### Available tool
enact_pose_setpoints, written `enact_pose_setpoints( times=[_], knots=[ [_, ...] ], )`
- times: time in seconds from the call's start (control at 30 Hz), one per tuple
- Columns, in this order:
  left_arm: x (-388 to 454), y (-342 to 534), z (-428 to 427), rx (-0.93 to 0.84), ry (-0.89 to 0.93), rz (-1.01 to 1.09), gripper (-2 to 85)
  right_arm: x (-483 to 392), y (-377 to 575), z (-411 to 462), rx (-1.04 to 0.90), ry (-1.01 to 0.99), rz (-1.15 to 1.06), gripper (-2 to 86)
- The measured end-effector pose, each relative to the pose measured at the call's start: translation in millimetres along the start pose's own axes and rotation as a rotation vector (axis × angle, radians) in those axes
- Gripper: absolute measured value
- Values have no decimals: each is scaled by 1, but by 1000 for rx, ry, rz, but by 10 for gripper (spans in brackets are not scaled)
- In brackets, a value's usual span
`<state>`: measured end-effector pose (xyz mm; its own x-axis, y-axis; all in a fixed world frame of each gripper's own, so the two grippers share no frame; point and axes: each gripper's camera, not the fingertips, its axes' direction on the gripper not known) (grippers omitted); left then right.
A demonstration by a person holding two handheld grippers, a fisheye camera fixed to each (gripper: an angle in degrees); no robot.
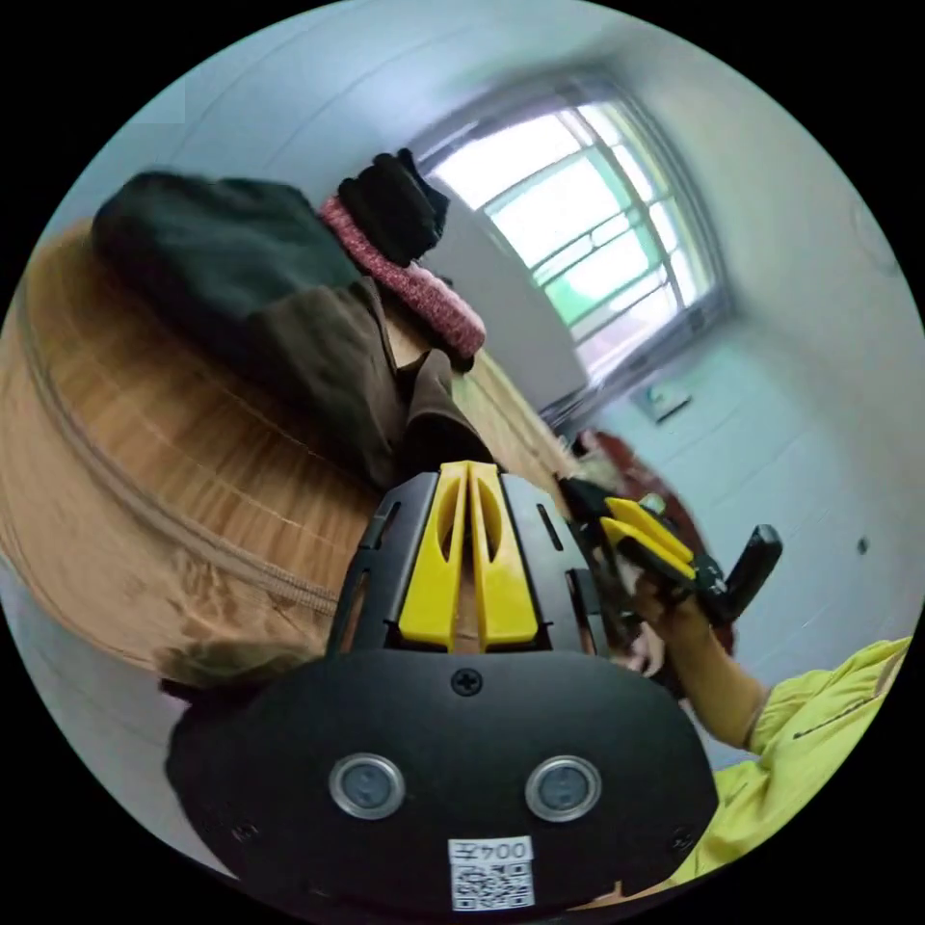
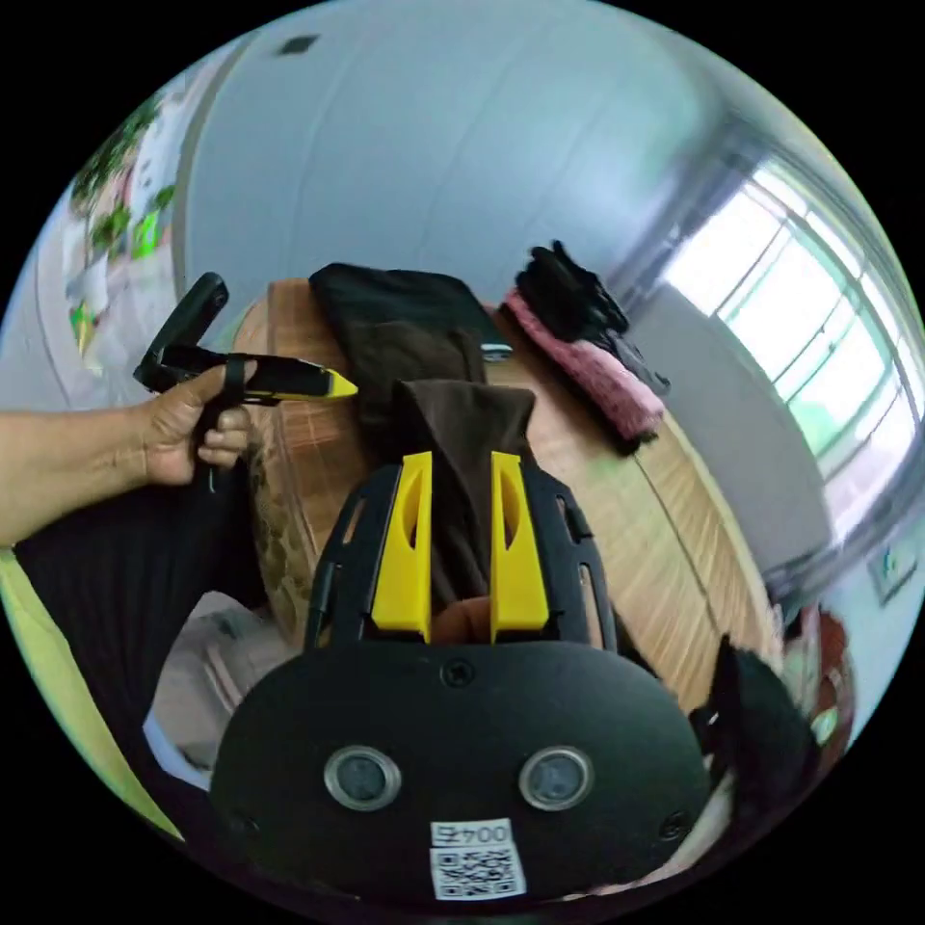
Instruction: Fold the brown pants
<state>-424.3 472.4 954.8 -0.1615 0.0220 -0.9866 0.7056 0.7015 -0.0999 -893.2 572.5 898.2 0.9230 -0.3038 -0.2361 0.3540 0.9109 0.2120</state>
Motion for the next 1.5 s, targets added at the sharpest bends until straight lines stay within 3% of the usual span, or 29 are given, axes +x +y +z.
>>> enact_pose_setpoints(
  times=[0.13,0.23,0.33,0.37,0.43,0.5,0.6,0.7,0.87,1.03,1.3,1.4,1.5],
  knots=[
    [-37,31,-6,82,50,-74,2,-62,-94,46,-100,43,-339,113],
    [-28,29,3,9,-34,40,2,-106,-142,90,-224,128,-616,106],
    [-30,31,10,-25,-53,78,2,-126,-158,139,-374,302,-793,22],
    [-33,32,9,-22,-54,76,2,-118,-166,140,-360,321,-735,14],
    [-38,35,8,-14,-35,68,2,-74,-181,120,-323,199,-412,13],
    [-42,37,6,-2,-15,61,2,18,-154,72,-232,-10,165,15],
    [-46,40,7,2,-14,64,3,105,-41,31,-106,-203,745,26],
    [-43,44,17,-35,-30,97,3,124,58,33,-91,-303,968,53],
    [-36,51,35,-109,-69,151,2,118,127,32,-102,-258,1059,103],
    [-34,55,49,-163,-116,174,2,100,96,30,-140,-96,782,116],
    [-24,62,74,-252,-212,257,2,41,-2,104,-433,150,-260,105],
    [-27,61,75,-246,-198,242,2,34,-6,137,-549,194,-539,84],
    [-33,60,75,-235,-177,210,2,39,-12,166,-643,169,-664,44]
  ],
)
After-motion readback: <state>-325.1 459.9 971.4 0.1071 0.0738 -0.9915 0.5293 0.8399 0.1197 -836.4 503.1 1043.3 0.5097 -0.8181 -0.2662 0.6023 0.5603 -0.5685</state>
